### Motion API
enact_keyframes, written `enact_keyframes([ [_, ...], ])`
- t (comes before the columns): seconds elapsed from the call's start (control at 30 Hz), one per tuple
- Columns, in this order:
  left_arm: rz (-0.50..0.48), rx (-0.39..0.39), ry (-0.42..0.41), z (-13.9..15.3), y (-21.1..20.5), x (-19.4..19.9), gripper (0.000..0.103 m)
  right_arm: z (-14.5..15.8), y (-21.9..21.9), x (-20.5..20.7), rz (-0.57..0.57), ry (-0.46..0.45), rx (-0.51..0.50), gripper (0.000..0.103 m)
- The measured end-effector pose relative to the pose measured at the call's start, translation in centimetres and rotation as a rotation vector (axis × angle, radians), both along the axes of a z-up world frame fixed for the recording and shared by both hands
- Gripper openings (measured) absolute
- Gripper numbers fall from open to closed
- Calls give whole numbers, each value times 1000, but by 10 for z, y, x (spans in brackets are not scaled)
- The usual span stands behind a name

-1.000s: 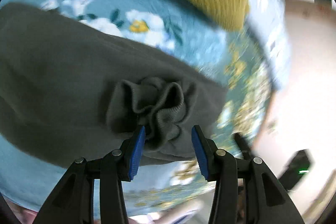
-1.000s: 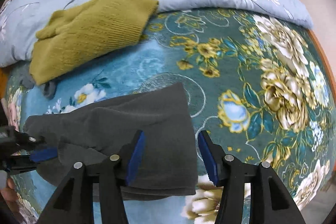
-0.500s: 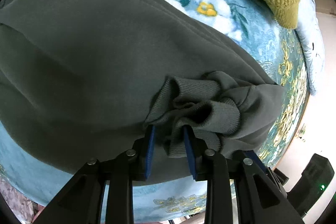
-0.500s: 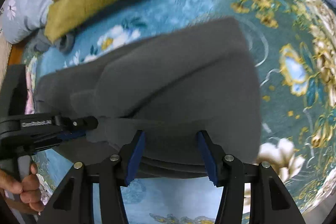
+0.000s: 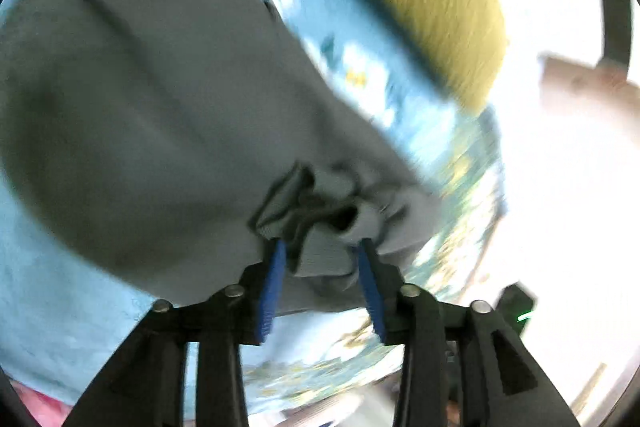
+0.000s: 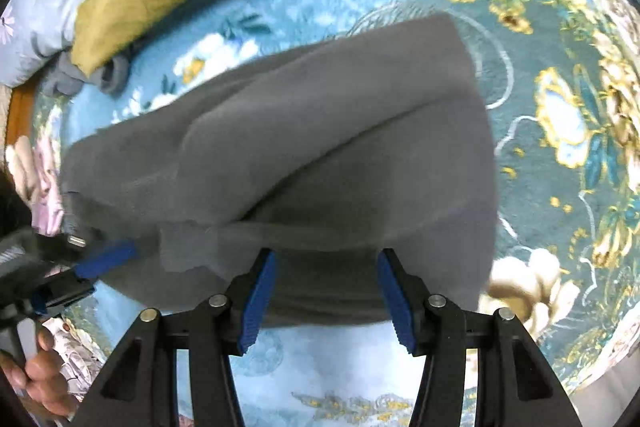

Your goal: Fold clothes

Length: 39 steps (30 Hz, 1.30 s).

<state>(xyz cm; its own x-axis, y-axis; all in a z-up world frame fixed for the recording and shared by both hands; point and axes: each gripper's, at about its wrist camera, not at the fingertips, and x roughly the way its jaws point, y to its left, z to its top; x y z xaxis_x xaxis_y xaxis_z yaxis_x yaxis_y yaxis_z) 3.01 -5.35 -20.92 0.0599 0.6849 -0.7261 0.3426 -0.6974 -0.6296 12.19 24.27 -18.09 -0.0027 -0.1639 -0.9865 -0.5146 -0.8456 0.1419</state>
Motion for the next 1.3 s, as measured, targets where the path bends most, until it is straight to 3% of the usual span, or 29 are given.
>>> enact_keyframes([
  [0.1,208,-35,48,11,-68,6,46,16,-1,7,-13,-3,20,56],
  [0.2,422,-96,19,3,-133,16,47,31,-2,15,-26,-7,41,56],
  [0.27,526,-119,-3,-7,-163,23,57,41,-3,20,-35,-10,55,56],
  [0.33,538,-124,-17,-21,-173,23,66,52,-4,25,-44,-12,68,56],
  [0.5,545,-60,-66,-52,-170,14,70,77,-5,35,-57,-17,102,56],
  [0.67,571,-35,-31,-68,-162,11,70,93,-15,30,10,-30,150,56],
  [0.8,593,-57,-5,-67,-154,10,70,100,-19,26,49,-38,187,56],
  [0.87,599,-61,10,-62,-149,12,57,102,-20,24,51,-42,193,56],
  [1.07,599,-103,4,-41,-140,5,41,110,-29,14,71,-20,197,56],
  [1.3,615,-117,80,-5,-161,5,35,124,-47,9,121,29,196,56],
])
